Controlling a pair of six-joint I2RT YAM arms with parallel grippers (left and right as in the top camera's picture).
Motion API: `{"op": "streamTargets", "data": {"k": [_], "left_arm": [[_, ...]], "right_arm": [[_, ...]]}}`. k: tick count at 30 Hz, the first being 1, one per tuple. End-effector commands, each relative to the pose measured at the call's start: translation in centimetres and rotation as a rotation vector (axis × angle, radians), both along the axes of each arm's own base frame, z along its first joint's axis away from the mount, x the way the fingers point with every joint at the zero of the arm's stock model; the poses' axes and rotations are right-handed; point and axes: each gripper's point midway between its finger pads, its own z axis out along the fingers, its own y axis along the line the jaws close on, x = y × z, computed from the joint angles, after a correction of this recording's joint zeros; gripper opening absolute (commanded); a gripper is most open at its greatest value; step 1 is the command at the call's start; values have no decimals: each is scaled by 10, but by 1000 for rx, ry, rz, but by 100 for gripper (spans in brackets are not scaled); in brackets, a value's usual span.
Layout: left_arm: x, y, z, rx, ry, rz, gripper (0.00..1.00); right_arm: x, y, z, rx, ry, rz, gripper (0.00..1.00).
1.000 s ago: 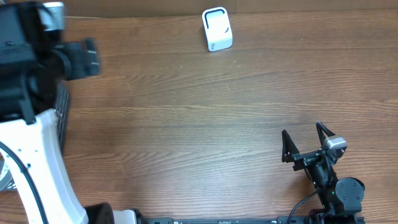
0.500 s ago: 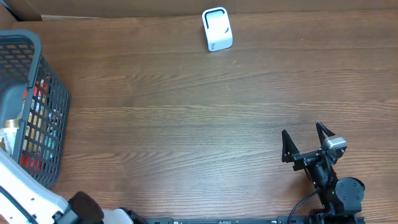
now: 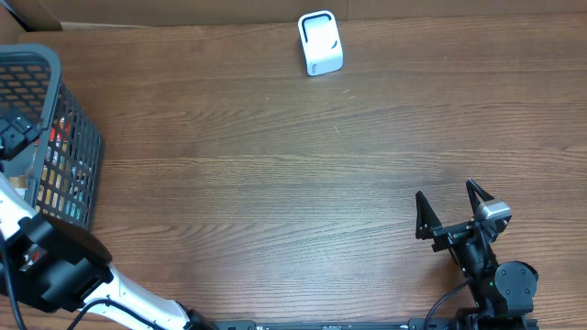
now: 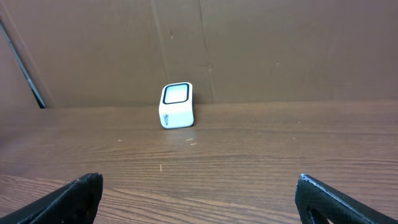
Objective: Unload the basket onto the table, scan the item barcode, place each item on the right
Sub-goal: 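Move the left gripper over the grey basket and reach inside, then grasp the red-and-yellow spaghetti package in the basket with the left gripper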
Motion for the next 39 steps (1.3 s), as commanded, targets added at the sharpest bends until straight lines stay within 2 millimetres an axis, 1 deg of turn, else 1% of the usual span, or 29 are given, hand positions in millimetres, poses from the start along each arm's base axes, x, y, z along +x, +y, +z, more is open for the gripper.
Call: {"op": "streamTargets", "data": {"k": [1,3,5,11,15,19,22,23,25,26,27,29,30,31,32,33,34,37,39], "left_arm": [[10,-5,-26,-65,20,-112,98],[16,-12,-37,-107,14,-181,97],[16,-13,-47,-122,29,-201,97],[16,-15,-80,-174,85,-227,96],[18,-13,-93,-185,98,-238,96],[19,-14,-114,-215,127,-251,96],[13,-12,-133,-230,183,-251,96],[9,-11,-142,-238,215,-245,95],[4,-11,-152,-253,244,-239,92],[2,-12,-159,-266,257,-239,88],[2,-12,-160,-269,260,-238,82],[2,-12,-162,-270,263,-238,49],[2,-11,-161,-266,263,-237,38],[2,-11,-159,-263,261,-237,22],[2,-10,-156,-260,258,-237,7],[3,-10,-154,-257,256,-236,4],[4,-10,-149,-251,248,-227,4],[9,-4,-118,-208,201,-194,4],[14,1,-87,-156,147,-171,4]], "right_arm": [[0,0,-2,3,-3,-2,100],[0,0,-2,3,-3,-2,100],[0,0,-2,3,-3,-2,100],[0,0,-2,3,-3,-2,100],[0,0,-2,3,-3,-2,100],[0,0,-2,3,-3,-2,100],[0,0,-2,3,-3,-2,100],[0,0,-2,3,-3,-2,100],[0,0,-2,3,-3,-2,100],[0,0,-2,3,-3,-2,100],[0,0,-2,3,-3,-2,100],[0,0,-2,3,-3,-2,100],[0,0,-2,3,-3,-2,100],[0,0,-2,3,-3,-2,100],[0,0,-2,3,-3,-2,100],[0,0,-2,3,-3,-2,100],[0,0,-2,3,-3,-2,100],[0,0,-2,3,-3,-2,100],[0,0,-2,3,-3,-2,100]]}}
